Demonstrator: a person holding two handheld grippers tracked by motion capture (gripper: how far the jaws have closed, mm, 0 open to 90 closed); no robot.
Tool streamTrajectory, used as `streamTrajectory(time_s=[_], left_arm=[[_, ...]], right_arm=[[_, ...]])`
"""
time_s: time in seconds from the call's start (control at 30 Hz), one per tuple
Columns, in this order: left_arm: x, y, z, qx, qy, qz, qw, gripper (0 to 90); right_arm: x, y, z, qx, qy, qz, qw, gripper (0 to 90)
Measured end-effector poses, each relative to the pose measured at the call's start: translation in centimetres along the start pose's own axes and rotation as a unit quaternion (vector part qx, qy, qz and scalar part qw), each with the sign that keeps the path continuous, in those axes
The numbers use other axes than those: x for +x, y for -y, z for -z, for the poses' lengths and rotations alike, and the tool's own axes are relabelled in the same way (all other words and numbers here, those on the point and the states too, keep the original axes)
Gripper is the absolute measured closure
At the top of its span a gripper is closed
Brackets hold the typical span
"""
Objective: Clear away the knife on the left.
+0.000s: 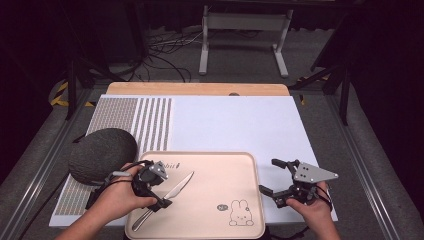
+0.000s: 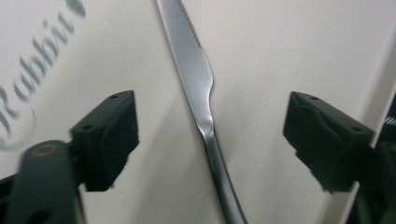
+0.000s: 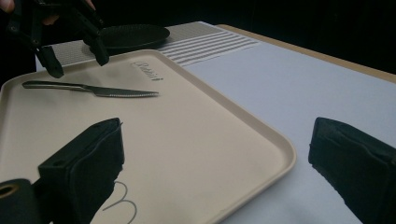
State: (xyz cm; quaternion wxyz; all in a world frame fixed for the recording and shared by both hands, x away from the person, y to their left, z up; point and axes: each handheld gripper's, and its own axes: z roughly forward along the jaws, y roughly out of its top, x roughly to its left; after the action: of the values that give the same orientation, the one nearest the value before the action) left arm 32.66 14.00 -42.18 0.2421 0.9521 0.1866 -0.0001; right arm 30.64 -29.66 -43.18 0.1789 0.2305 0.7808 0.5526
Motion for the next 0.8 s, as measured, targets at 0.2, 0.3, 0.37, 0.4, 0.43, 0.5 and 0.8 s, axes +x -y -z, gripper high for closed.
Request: streamTrajectory(time_s=[0.2,0.3,0.37,0.4,0.43,0.5,0.8], left_arm=[[-0.4,-0.4,-0.1,-0.01,0.012,-0.051,0.9986,77.9],[-0.5,-0.5,-0.5,0.0,0.007,-0.06,0.9982,90.0],[-0.5,-0.6,-0.9,0.001,0.009,-0.068,0.9976,90.0],[-0.5,-0.6,-1.1,0.007,0.012,-0.066,0.9977,90.0],[-0.5,-0.6,-1.3,0.008,0.013,-0.07,0.9974,90.0],[-0.5,-0.6,-1.7,0.011,0.019,-0.071,0.9973,90.0],[-0.3,-0.4,-2.3,0.028,0.023,-0.073,0.9967,90.0]], right_arm=[[0.0,0.0,0.0,0.0,0.0,0.0,1.0,4.5],[0.0,0.0,0.0,-0.001,-0.001,0.0,1.0,4.5],[0.0,0.0,0.0,0.0,0.0,0.0,1.0,4.5],[0.0,0.0,0.0,-0.001,0.0,0.0,1.0,4.5],[0.0,0.0,0.0,-0.001,0.0,0.0,1.0,4.4],[0.0,0.0,0.0,-0.001,-0.001,-0.001,1.0,4.5],[0.0,0.0,0.0,-0.001,-0.001,-0.001,1.0,4.5]])
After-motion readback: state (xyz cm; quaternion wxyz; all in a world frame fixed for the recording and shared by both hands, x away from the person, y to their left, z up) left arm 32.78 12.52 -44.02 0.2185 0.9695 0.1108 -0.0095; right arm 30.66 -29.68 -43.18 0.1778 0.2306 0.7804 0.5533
